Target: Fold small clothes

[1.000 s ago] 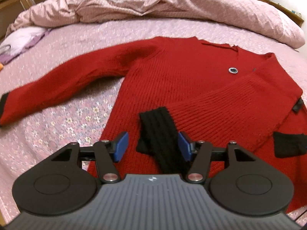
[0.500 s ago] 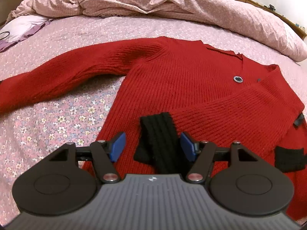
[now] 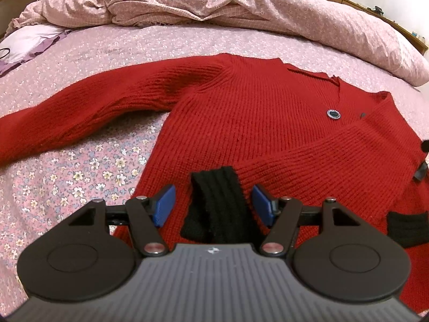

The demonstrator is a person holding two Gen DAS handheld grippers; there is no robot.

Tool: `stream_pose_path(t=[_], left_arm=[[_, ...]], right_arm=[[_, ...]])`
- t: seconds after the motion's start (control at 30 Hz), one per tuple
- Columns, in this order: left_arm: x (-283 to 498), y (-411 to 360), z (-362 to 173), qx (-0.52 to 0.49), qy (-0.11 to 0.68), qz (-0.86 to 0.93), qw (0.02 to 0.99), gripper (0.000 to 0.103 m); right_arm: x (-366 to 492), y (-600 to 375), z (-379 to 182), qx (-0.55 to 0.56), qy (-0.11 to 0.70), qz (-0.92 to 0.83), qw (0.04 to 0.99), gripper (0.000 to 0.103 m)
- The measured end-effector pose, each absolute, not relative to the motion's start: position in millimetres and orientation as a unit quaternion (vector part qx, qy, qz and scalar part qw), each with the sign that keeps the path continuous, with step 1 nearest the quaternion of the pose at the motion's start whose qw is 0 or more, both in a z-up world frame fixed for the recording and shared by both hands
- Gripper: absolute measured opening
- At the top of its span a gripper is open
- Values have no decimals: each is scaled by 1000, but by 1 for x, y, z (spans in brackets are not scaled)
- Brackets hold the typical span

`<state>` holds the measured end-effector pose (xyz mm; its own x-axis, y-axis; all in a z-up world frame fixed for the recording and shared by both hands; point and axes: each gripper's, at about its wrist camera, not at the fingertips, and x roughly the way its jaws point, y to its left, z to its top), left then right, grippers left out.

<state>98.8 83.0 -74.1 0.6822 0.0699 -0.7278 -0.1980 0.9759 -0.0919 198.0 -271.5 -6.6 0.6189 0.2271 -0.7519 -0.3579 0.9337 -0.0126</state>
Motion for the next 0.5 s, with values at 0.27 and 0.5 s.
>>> stream_pose_path(t=[0.27, 0.5], left_arm=[[105, 78, -77, -69, 387, 79, 916, 71], [111, 77, -78, -64, 383, 70, 919, 71]], right_arm=[[246, -251, -5, -24, 423, 189, 886, 59], [300, -243, -16, 62, 444, 148, 881, 59]])
